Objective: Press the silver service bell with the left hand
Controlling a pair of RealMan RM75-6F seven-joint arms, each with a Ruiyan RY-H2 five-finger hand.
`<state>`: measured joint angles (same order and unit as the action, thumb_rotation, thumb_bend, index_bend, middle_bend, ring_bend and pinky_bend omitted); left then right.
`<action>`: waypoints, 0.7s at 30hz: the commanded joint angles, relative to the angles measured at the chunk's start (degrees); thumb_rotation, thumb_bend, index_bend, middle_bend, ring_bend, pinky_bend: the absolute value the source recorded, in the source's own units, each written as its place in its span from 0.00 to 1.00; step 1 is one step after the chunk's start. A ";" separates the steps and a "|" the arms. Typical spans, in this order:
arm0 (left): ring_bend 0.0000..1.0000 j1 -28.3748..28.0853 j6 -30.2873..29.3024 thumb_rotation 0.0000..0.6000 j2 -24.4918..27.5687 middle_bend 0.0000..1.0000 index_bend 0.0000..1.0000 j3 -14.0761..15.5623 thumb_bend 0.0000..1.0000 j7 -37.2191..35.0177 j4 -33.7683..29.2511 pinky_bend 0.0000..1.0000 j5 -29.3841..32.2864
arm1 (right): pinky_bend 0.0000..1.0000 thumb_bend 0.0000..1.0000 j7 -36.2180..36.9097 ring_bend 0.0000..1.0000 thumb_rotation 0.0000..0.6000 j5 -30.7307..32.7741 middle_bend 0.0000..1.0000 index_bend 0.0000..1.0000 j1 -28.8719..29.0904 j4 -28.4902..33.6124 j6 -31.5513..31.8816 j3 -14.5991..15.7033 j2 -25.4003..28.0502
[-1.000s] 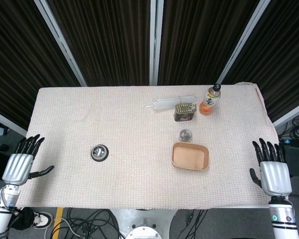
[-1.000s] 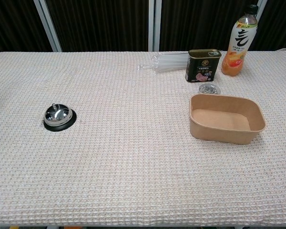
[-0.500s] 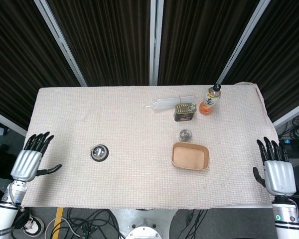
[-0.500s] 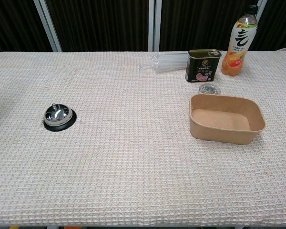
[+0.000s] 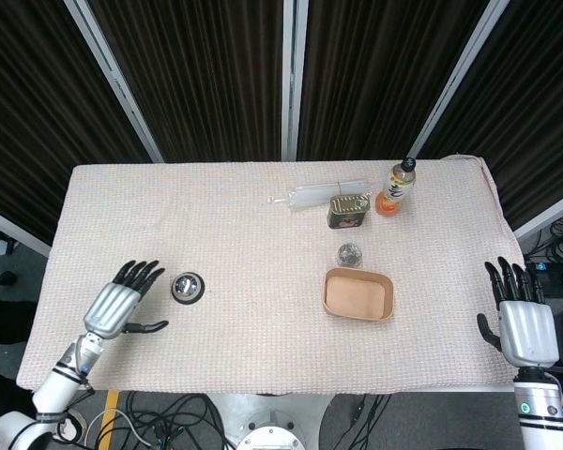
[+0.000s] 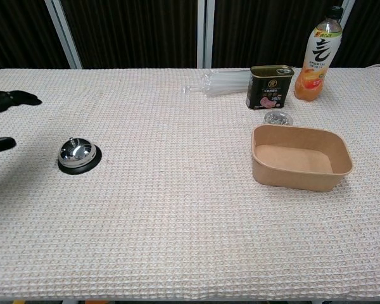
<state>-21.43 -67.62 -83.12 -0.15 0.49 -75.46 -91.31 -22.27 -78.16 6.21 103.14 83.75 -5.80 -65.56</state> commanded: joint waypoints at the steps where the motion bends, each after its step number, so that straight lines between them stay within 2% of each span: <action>1: 0.00 -1.52 2.46 0.00 -2.38 0.00 0.00 0.60 0.03 0.84 1.39 0.00 0.13 | 0.00 0.28 0.69 0.00 1.00 0.46 0.00 0.00 0.11 0.05 -0.46 -0.07 0.17; 5: 0.00 -2.58 4.63 0.00 -4.47 0.00 0.00 0.95 0.04 1.05 2.72 0.00 0.79 | 0.00 0.28 0.87 0.00 1.00 1.06 0.00 0.00 0.20 0.08 -0.74 -0.21 0.32; 15: 0.00 -3.71 3.63 0.00 -7.48 0.00 0.00 0.46 0.03 0.58 5.37 0.00 0.79 | 0.00 0.28 1.52 0.00 1.00 1.44 0.00 0.00 0.30 0.23 -0.95 -0.23 0.48; 21: 0.00 -5.48 5.86 0.00 -10.62 0.00 0.00 0.04 0.03 0.15 8.57 0.00 1.65 | 0.00 0.28 1.85 0.00 1.00 1.83 0.00 0.00 0.39 0.20 -1.21 -0.26 0.61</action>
<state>-26.41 -62.46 -92.98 0.00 0.90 -67.71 -89.99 -20.42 -76.33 6.59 103.34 82.54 -6.06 -64.97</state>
